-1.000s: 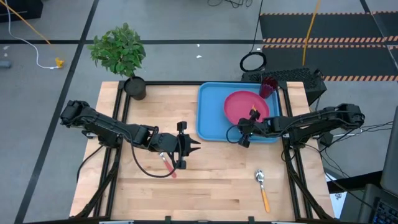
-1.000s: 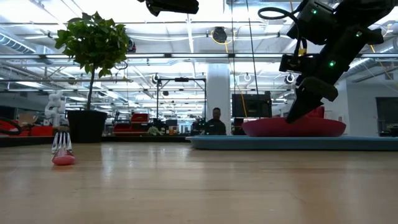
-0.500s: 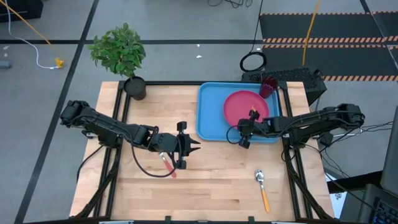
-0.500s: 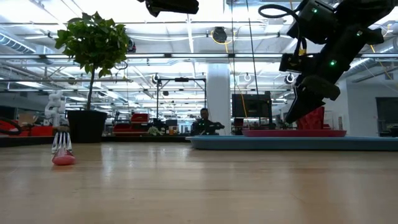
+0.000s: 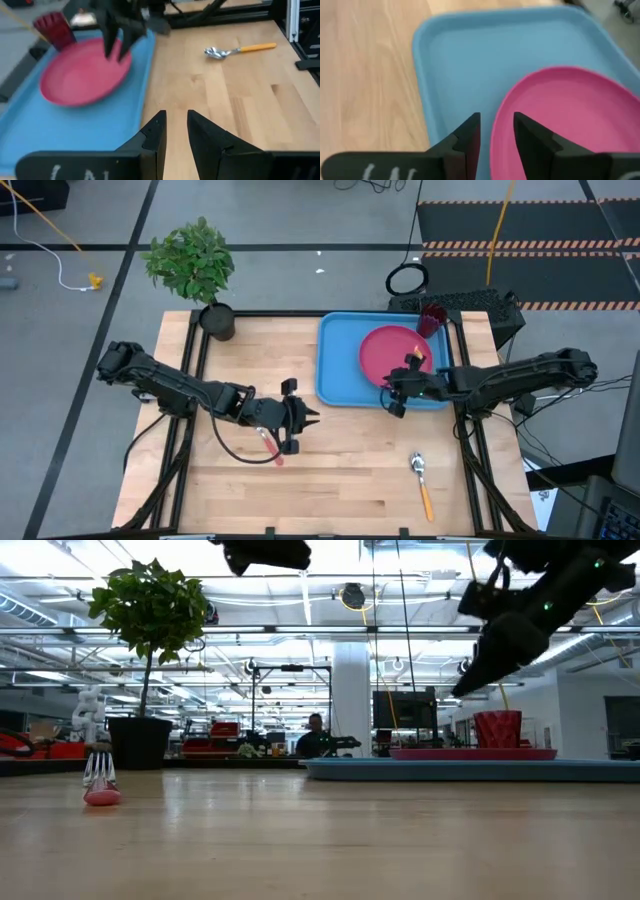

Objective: Pick and place plate/cup/fork/spoon on tray
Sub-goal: Put the pink fork on the blue tray to the left of the pink plate

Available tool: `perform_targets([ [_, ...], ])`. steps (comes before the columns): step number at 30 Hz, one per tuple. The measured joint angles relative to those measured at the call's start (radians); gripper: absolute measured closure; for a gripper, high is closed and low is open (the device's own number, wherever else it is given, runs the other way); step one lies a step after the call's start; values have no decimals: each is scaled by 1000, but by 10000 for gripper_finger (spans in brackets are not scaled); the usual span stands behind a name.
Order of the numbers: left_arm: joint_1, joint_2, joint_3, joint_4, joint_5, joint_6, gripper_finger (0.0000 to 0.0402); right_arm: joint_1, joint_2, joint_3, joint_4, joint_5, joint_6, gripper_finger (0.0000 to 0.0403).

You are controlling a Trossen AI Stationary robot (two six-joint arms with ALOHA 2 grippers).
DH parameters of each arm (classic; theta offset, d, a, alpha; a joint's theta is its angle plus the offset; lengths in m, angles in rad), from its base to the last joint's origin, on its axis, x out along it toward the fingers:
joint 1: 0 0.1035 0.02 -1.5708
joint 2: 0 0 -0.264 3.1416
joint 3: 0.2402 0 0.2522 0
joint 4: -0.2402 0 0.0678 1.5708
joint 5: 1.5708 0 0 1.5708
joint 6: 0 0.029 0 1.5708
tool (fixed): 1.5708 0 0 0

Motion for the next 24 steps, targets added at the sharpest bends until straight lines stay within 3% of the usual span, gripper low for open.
perform_targets([
  [6,-82,0,0,-94,-55,-248,321,33,-67,0,91,21,-51,295],
  [12,-176,0,-9,-252,-158,-693,321,44,-79,0,253,23,-123,295],
  [16,-229,0,-76,-273,-227,-936,321,44,-79,0,335,23,-169,295],
  [24,-324,1,-211,-269,-229,-1344,321,44,-79,0,419,23,-217,296],
])
